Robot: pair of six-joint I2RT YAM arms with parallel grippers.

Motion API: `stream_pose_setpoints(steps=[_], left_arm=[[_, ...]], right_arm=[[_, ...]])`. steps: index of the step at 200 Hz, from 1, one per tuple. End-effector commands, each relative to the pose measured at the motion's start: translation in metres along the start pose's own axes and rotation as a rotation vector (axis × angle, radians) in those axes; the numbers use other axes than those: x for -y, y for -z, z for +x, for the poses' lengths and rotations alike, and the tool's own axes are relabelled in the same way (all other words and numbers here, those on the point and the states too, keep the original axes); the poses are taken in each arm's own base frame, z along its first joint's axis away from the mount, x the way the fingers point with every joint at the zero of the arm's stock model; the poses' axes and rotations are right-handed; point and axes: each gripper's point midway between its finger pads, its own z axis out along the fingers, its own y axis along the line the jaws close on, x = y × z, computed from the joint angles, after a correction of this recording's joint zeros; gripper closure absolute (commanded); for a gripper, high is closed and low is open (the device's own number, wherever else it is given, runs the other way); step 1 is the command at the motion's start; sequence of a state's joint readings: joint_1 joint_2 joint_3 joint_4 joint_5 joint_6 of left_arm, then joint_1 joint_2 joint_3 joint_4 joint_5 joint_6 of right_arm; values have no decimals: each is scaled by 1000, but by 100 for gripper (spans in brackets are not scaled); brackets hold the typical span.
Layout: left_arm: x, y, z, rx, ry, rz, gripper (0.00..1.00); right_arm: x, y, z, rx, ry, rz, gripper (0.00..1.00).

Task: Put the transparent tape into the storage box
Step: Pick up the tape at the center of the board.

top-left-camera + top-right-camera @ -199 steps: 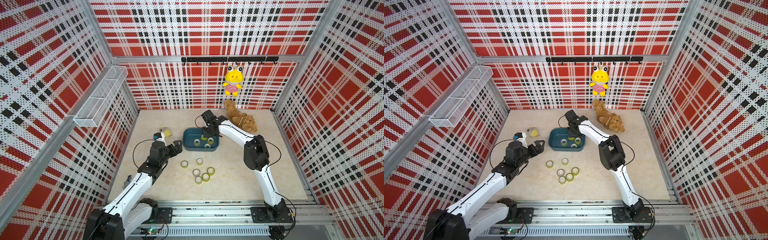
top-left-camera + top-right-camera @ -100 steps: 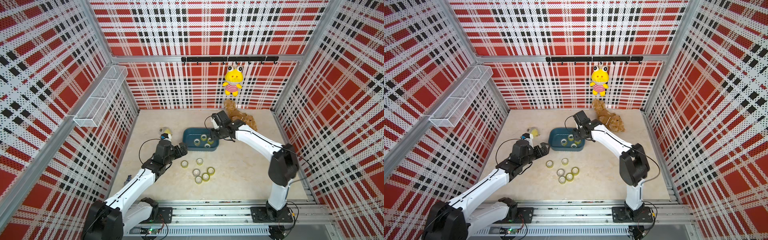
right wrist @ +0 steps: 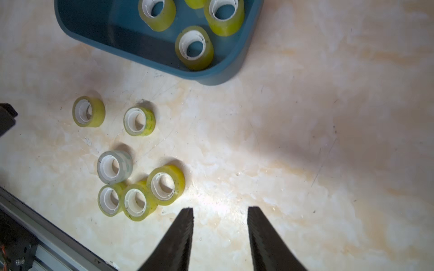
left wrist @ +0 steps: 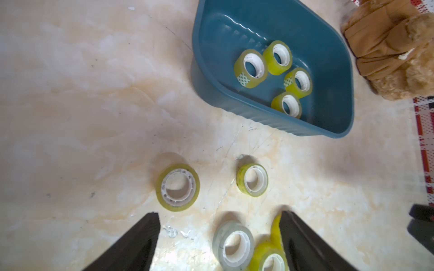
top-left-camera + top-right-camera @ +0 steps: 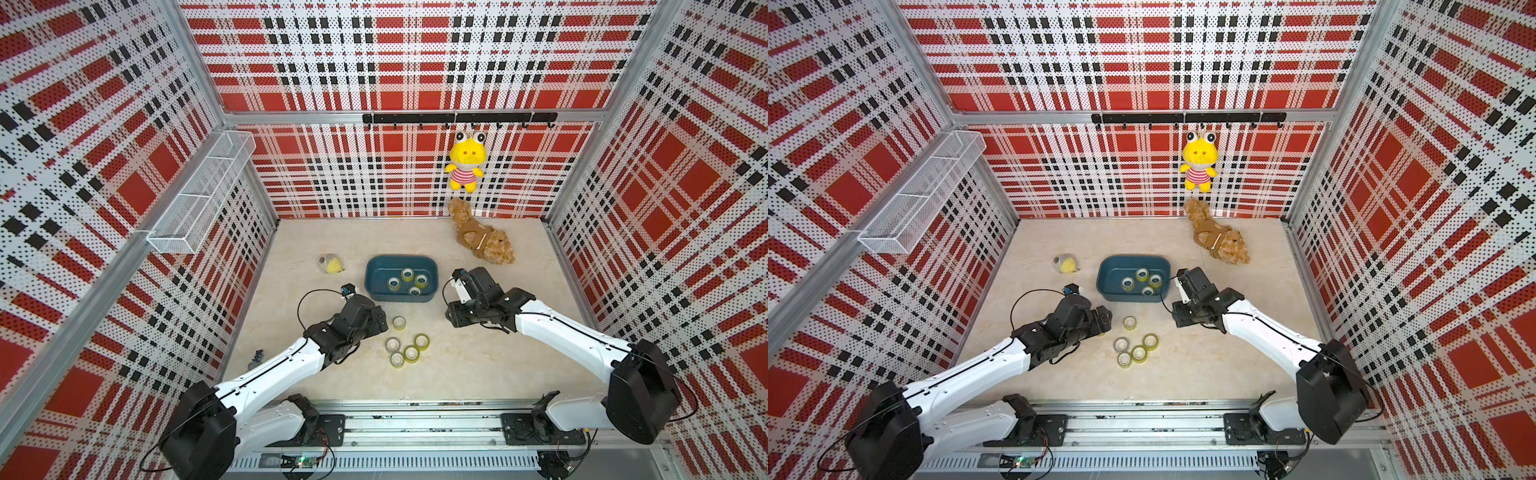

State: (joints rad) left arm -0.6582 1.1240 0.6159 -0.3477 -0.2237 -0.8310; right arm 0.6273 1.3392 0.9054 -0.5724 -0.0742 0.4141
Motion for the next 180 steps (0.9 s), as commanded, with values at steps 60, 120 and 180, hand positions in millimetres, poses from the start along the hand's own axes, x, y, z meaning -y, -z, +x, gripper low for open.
stream_pose_setpoints(steps=[60,120,180], left_arm=[[-12,-38,22,-108,-157,-176,20],[-1,-45,15,-103,-196,-178,26],[11,-61,18,-133,-225,-185,25]], right_arm=[[5,19,17,119,-46,-21,58],[11,5,29,92,-65,-1,59],[15,-6,33,62,-52,27,60]])
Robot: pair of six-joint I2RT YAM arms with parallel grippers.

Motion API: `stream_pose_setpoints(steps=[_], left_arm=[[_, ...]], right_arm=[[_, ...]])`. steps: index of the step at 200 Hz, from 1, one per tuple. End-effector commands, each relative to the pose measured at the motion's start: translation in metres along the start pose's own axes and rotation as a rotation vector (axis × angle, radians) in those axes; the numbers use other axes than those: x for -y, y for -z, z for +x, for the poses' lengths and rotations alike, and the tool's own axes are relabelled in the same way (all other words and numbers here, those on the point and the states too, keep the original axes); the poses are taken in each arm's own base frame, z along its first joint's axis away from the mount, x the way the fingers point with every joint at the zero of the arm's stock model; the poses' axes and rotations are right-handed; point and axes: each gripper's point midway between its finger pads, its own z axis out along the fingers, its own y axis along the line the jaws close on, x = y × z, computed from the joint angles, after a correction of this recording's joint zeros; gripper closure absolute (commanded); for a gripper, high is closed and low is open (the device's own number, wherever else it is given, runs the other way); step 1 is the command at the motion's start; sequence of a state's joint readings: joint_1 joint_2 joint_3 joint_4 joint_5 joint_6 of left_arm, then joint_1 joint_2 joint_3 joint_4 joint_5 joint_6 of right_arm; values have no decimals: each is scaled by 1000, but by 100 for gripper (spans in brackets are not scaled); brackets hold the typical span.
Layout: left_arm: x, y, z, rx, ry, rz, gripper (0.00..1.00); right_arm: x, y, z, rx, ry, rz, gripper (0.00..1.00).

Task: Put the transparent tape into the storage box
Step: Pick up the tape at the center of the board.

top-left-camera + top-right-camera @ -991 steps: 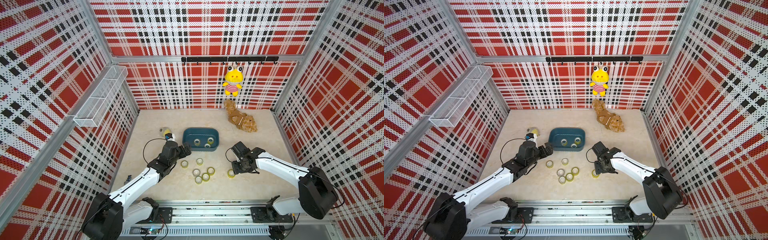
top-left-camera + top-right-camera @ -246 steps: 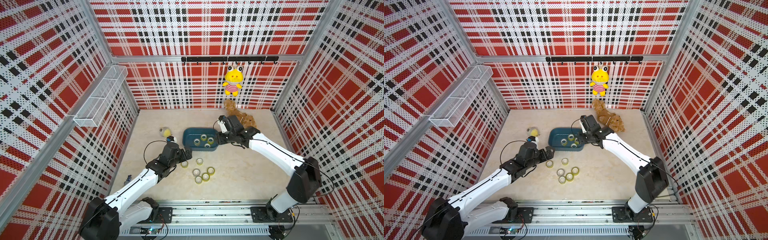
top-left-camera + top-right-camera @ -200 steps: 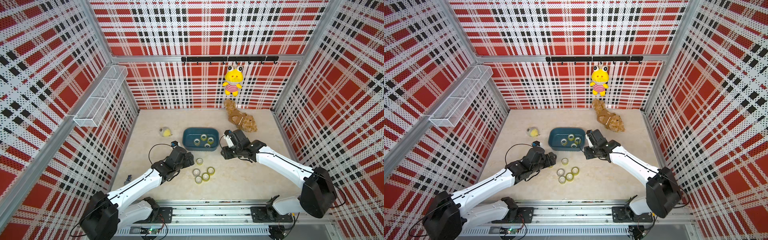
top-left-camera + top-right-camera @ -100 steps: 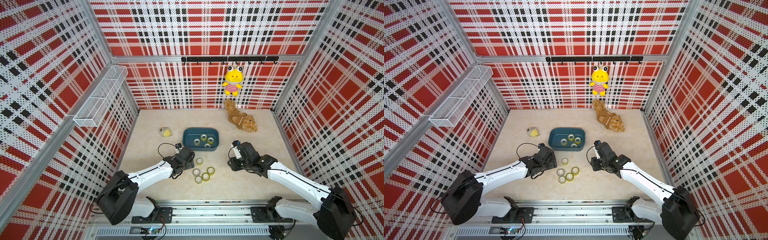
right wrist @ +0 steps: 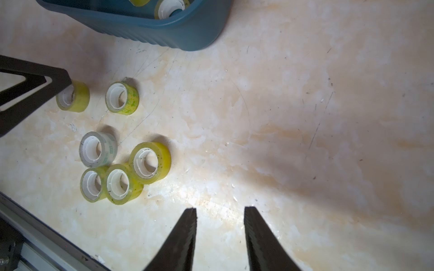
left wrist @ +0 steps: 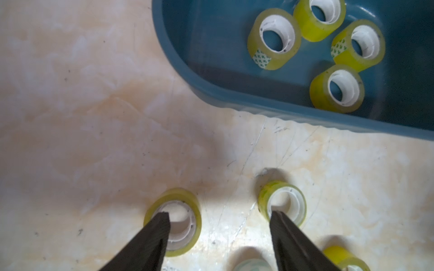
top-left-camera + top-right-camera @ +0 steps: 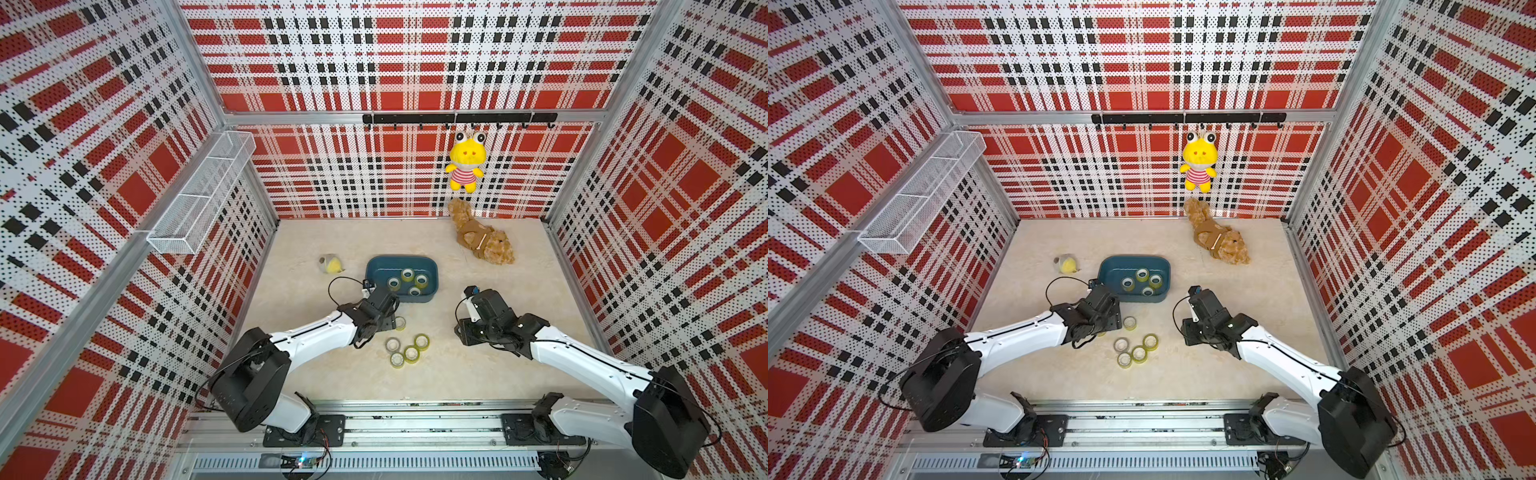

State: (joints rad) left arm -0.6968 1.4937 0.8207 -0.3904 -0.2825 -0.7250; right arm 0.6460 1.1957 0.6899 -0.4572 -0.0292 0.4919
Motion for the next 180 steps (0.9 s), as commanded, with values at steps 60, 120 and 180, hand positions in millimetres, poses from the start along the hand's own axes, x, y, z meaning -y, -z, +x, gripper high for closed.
stream_pose_setpoints(steps=[60,120,180], left_arm=[[-2,-11,15,-39,-35,-44,25],[-4,-22,21,-68,-47,-62,27],[0,-28,26,-77,-26,-5,27]], right_arm=[[3,-13,4,-13,8,21,60],[5,-15,5,-21,11,35,60],[7,-19,8,-36,11,43,61]])
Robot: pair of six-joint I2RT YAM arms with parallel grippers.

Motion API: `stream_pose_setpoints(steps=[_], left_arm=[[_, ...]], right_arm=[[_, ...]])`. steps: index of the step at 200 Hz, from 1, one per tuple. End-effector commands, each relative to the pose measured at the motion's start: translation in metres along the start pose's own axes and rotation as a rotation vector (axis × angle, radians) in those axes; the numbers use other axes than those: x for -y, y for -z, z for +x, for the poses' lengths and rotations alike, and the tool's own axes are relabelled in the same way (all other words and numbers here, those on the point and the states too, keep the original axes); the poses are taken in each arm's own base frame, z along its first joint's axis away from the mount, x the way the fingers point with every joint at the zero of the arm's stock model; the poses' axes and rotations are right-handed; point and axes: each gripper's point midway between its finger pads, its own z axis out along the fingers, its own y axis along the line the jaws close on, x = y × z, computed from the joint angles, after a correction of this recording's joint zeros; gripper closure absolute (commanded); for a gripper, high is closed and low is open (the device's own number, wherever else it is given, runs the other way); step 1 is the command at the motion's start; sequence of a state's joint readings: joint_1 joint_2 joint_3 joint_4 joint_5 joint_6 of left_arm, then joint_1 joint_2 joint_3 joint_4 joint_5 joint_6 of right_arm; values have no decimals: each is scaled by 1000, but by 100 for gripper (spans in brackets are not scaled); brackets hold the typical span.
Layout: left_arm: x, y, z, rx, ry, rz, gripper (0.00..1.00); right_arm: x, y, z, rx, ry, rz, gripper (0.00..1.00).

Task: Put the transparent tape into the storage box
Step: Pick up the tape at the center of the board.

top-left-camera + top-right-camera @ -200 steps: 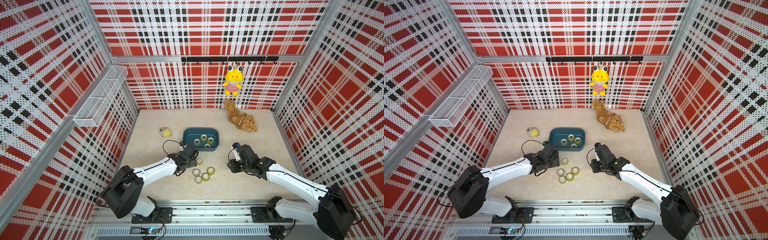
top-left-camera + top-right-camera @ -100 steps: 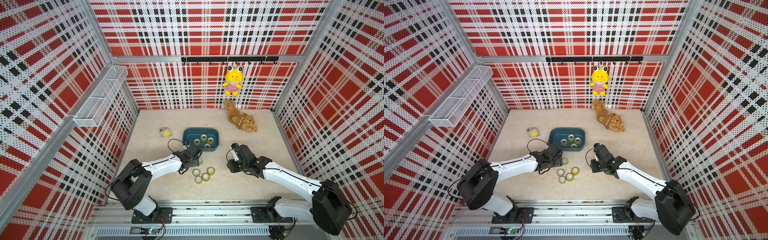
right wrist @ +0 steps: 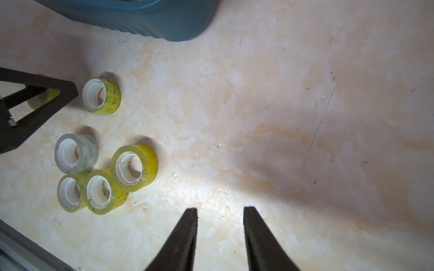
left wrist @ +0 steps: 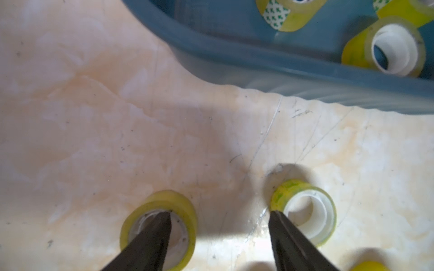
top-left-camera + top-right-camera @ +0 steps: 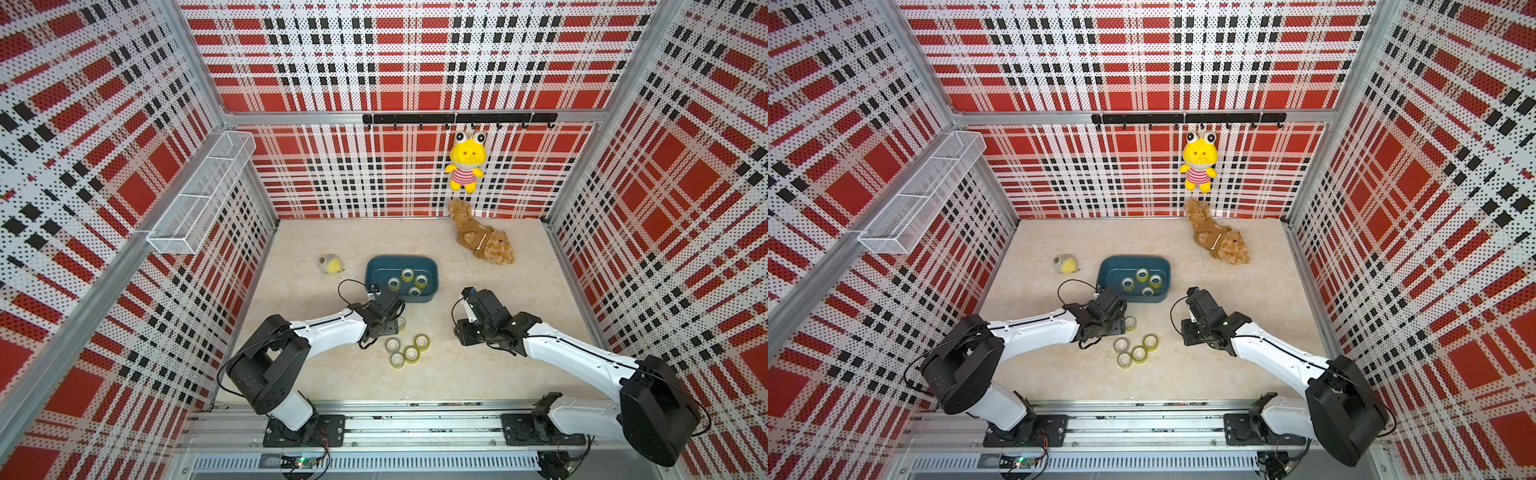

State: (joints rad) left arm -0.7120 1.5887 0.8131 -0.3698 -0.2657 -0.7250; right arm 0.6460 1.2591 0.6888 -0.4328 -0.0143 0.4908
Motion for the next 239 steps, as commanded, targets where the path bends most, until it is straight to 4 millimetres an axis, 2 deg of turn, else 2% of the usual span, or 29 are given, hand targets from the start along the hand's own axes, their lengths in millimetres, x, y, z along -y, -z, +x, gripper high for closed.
stream_pose_setpoints(steps=[1,18,37,59,65,126,134,144,151,181,197,217,239], left_arm=[[2,-5,2,-5,9,30,27],[-1,-12,5,-21,6,21,27],[-4,-15,8,-25,5,15,36],[-6,-16,9,-26,4,13,62],[-6,-17,10,-28,1,10,66],[-15,-27,22,-61,-20,-31,64],[-15,-29,24,-67,-25,-33,67],[-16,-31,26,-74,-29,-40,81],[-17,-32,27,-77,-31,-48,100],[-17,-33,27,-72,-33,-56,100],[-15,-27,21,-49,-26,-50,100],[-11,-12,6,-3,-20,-47,100],[-7,14,-19,57,-11,-44,100]], right_arm=[[2,-5,3,-6,10,13,61],[2,-4,3,-3,10,16,61],[5,-2,3,3,11,26,61],[6,0,4,6,7,33,61],[7,0,5,5,8,34,61],[10,8,4,21,8,49,61],[11,9,4,21,7,53,61],[12,10,4,24,6,57,61],[12,11,5,26,6,59,61],[13,15,5,35,3,59,61],[13,16,4,38,1,59,61],[13,17,4,42,1,60,61],[14,17,3,44,3,63,61]])
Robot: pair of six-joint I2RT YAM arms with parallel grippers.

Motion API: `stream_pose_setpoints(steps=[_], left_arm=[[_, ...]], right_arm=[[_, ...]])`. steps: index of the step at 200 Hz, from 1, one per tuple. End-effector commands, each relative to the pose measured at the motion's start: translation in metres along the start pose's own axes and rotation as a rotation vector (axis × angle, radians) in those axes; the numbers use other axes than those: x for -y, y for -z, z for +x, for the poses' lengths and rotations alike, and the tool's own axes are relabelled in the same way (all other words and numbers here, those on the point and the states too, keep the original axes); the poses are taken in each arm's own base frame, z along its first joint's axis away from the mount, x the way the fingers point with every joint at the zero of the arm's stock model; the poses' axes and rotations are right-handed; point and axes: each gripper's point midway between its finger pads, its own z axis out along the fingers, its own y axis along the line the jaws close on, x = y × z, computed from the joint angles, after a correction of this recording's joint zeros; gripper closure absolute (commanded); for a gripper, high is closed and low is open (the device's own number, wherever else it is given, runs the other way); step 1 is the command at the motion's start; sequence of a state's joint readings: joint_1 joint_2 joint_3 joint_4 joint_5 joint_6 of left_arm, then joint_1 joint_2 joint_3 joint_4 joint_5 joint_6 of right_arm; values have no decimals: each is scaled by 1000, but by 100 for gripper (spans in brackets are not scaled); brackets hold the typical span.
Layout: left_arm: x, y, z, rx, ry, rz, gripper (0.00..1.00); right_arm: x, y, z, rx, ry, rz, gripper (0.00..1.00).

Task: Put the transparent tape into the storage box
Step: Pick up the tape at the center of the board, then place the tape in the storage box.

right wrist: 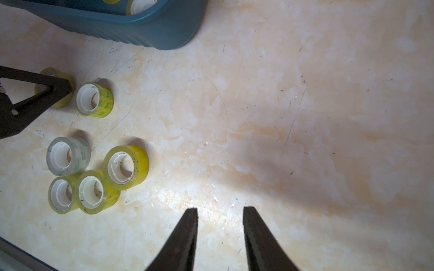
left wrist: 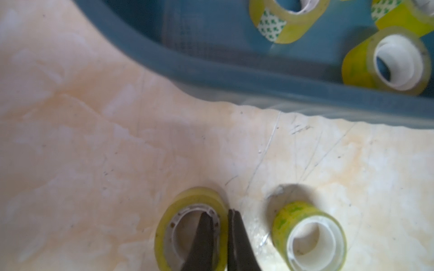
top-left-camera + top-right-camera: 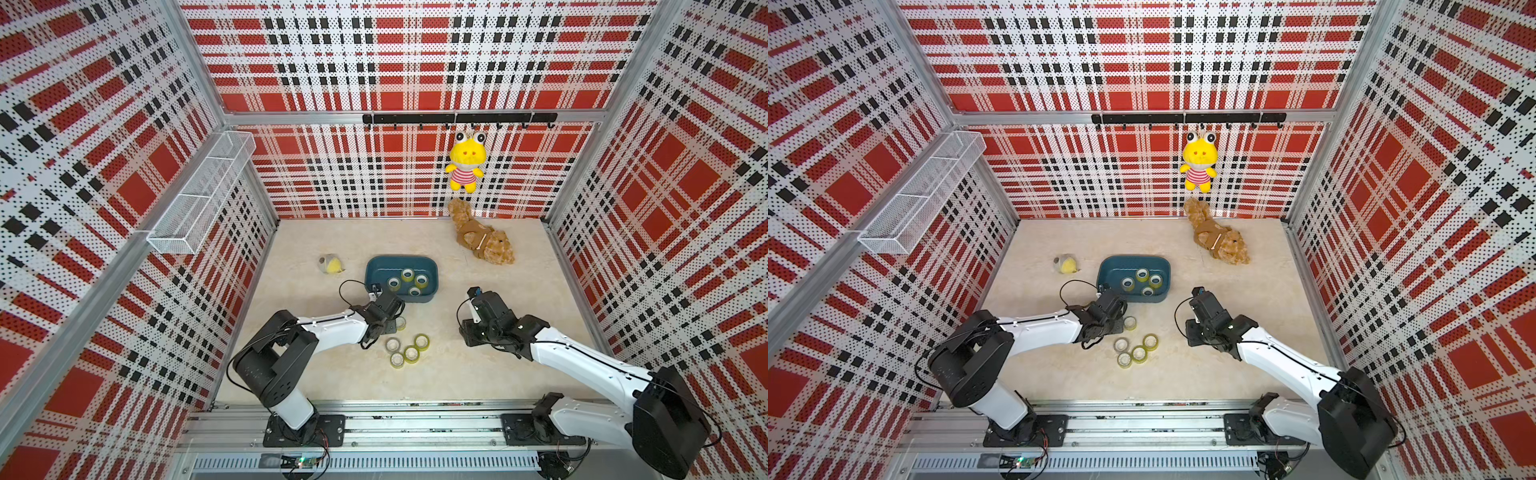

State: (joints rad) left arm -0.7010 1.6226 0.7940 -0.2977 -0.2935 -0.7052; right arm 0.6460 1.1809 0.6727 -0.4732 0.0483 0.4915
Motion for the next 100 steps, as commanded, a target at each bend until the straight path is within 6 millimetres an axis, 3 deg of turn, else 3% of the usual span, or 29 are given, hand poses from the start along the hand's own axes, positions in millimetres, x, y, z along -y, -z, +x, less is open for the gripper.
stream_pose_setpoints(steps=[1,64,100], left_arm=[[-4,26,-16,27,-6,-31,100],[9,93,-77,166,11,13,100],[24,97,-113,201,-10,32,100]], right_arm=[[3,2,4,-2,4,16,61],[0,1,-1,2,10,12,61],[-3,1,-7,7,17,12,61]])
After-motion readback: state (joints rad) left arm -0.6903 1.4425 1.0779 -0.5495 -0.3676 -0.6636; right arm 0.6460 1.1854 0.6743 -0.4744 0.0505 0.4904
